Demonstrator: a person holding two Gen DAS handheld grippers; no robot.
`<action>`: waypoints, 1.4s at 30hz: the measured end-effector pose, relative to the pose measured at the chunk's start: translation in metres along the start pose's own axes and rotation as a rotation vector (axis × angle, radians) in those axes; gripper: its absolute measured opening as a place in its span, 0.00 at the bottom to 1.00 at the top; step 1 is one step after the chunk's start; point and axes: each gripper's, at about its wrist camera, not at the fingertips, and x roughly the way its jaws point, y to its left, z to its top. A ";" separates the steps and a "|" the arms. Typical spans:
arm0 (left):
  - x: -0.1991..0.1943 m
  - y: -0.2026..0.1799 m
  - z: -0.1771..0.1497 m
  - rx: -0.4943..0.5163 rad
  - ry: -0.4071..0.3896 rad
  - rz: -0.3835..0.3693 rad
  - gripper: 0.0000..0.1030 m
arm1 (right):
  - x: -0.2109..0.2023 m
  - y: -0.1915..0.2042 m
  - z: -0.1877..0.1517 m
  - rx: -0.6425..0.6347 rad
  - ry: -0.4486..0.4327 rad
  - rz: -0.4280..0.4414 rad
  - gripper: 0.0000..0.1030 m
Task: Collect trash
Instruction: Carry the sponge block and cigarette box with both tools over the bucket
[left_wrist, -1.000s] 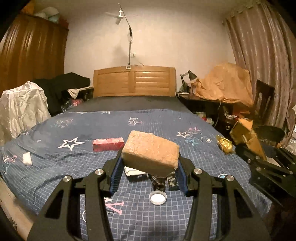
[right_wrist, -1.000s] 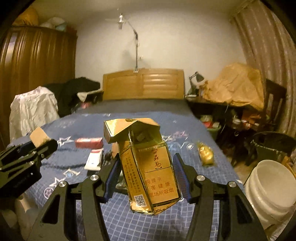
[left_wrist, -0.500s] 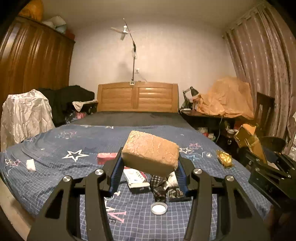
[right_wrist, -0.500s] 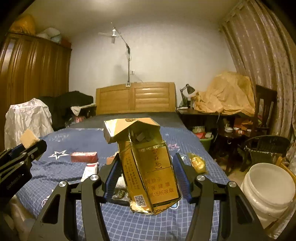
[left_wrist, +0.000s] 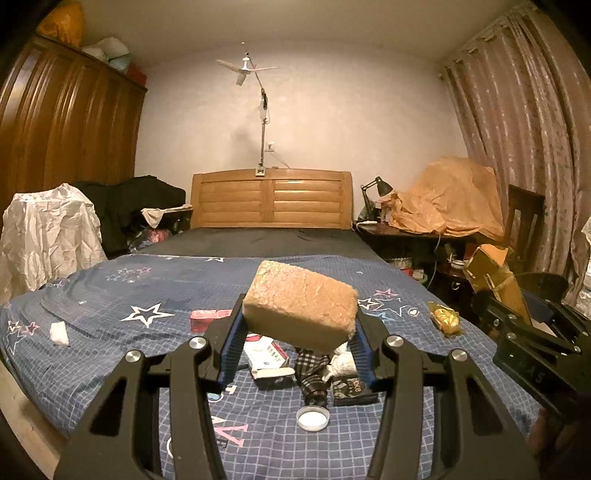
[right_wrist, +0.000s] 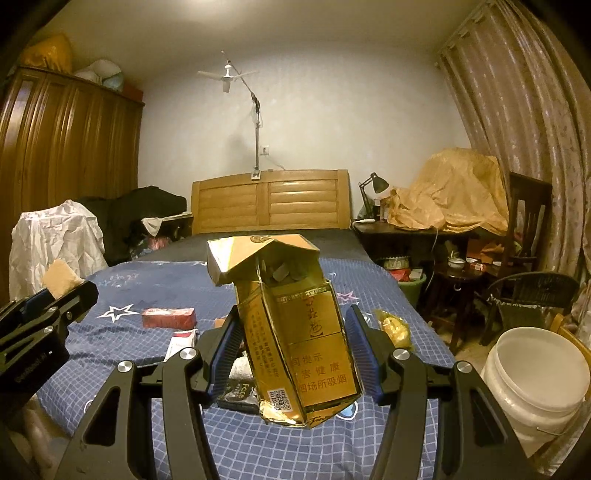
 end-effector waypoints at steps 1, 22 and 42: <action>0.002 -0.002 0.001 0.002 0.001 -0.008 0.47 | 0.002 -0.003 0.003 0.000 0.001 -0.001 0.56; 0.059 -0.159 0.040 0.082 0.039 -0.338 0.47 | -0.019 -0.186 0.052 0.044 -0.002 -0.295 0.56; 0.123 -0.370 0.003 0.222 0.339 -0.712 0.47 | 0.003 -0.481 0.021 0.243 0.442 -0.432 0.56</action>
